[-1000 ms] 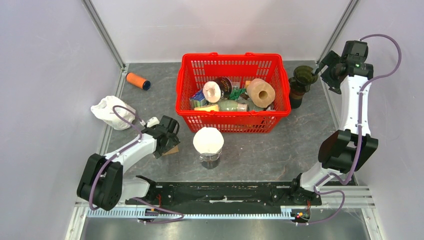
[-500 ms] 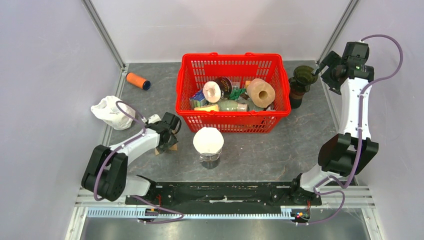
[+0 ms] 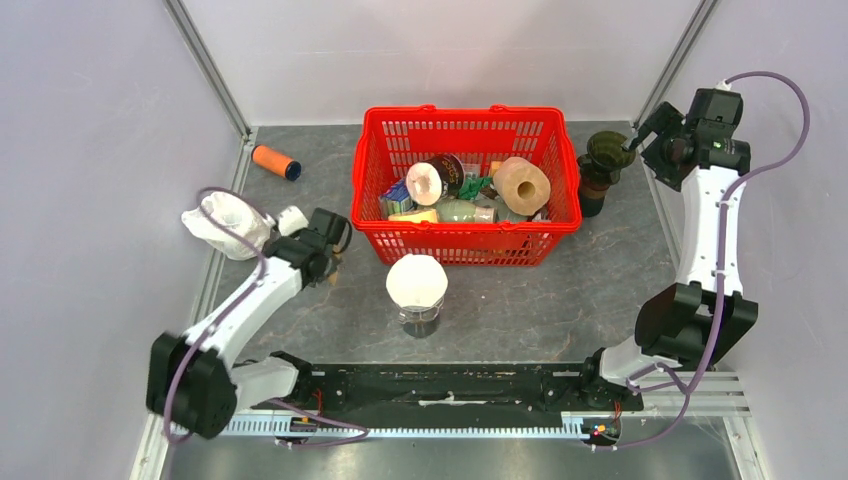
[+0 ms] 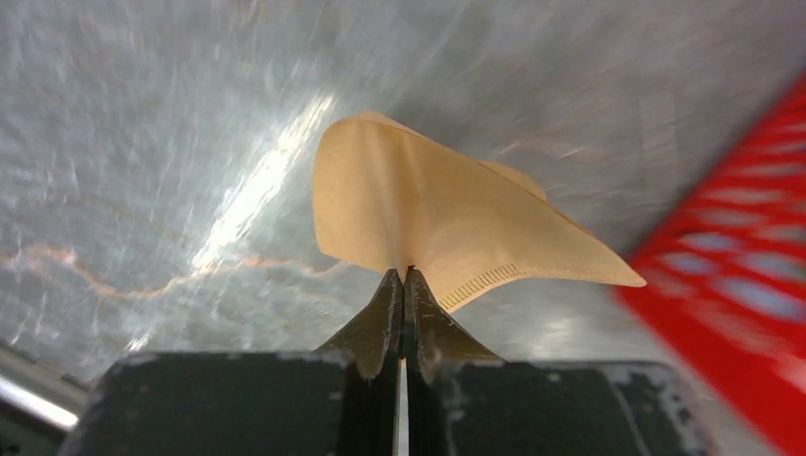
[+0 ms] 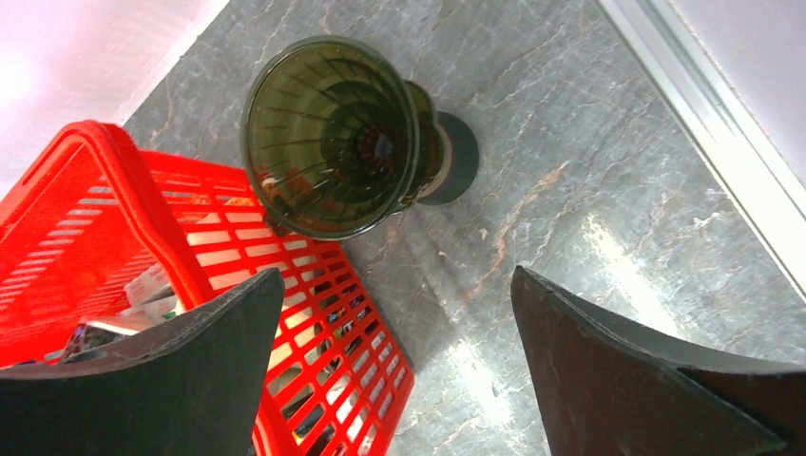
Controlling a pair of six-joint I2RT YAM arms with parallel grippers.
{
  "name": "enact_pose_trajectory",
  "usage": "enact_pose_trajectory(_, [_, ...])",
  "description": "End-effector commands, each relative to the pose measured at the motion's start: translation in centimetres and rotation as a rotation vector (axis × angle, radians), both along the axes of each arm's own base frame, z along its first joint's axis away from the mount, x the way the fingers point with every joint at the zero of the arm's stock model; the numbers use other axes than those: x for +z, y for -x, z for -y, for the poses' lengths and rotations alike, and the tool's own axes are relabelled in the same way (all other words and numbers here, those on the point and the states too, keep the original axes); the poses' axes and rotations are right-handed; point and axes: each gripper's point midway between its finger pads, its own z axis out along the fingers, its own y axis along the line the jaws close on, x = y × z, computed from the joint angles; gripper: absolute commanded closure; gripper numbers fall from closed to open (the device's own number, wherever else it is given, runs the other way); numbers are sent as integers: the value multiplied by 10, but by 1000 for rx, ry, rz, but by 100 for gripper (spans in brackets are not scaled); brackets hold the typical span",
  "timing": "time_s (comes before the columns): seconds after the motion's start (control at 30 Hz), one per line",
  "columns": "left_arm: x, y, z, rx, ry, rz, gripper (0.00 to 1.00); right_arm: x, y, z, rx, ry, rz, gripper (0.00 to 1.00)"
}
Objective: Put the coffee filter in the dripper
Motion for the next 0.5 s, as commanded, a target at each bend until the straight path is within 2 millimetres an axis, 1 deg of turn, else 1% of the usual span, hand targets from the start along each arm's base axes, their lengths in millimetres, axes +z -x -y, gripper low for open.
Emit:
enact_pose_trajectory(0.0, [119, -25, -20, 95, 2, 380, 98, 33, 4, -19, 59, -20, 120, 3])
enact_pose_trajectory(0.07, [163, -27, -24, 101, 35, 538, 98, 41, 6, -29, 90, -35, 152, 3])
enact_pose_trajectory(0.1, [191, -30, -24, 85, 61, 648, 98, 45, 8, -35, 109, -45, 170, 3])
enact_pose_trajectory(0.13, [213, -33, -22, 58, 79, 735, 98, 49, 8, -43, 142, -66, 189, 3])
enact_pose_trajectory(0.17, [241, -36, -17, 17, 114, 846, 98, 53, 9, -52, 177, -90, 206, 3])
enact_pose_trajectory(0.2, [265, -39, -5, -57, 159, 938, 98, 57, 10, -65, 236, -127, 226, 3])
enact_pose_trajectory(0.23, [293, -42, 11, -170, 190, 1045, 98, 62, 12, -80, 303, -163, 248, 3])
enact_pose_trajectory(0.27, [320, -43, 36, -333, 219, 1148, 98, 68, 15, -94, 369, -191, 271, 3])
enact_pose_trajectory(0.3, [339, -40, 64, -507, 259, 1203, 98, 73, 19, -110, 443, -218, 291, 3])
enact_pose_trajectory(0.33, [355, -38, 87, -667, 258, 1233, 98, 79, 24, -126, 514, -233, 312, 3])
enact_pose_trajectory(0.37, [360, -38, 116, -847, 282, 1214, 98, 84, 30, -141, 586, -247, 329, 3])
enact_pose_trajectory(0.4, [368, -36, 136, -999, 279, 1193, 98, 90, 37, -159, 665, -251, 347, 3])
enact_pose_trajectory(0.43, [359, -34, 164, -1201, 286, 1126, 98, 94, 44, -174, 729, -247, 361, 3])
enact_pose_trajectory(0.47, [355, -25, 186, -1386, 306, 1077, 98, 98, 54, -193, 808, -250, 374, 3])
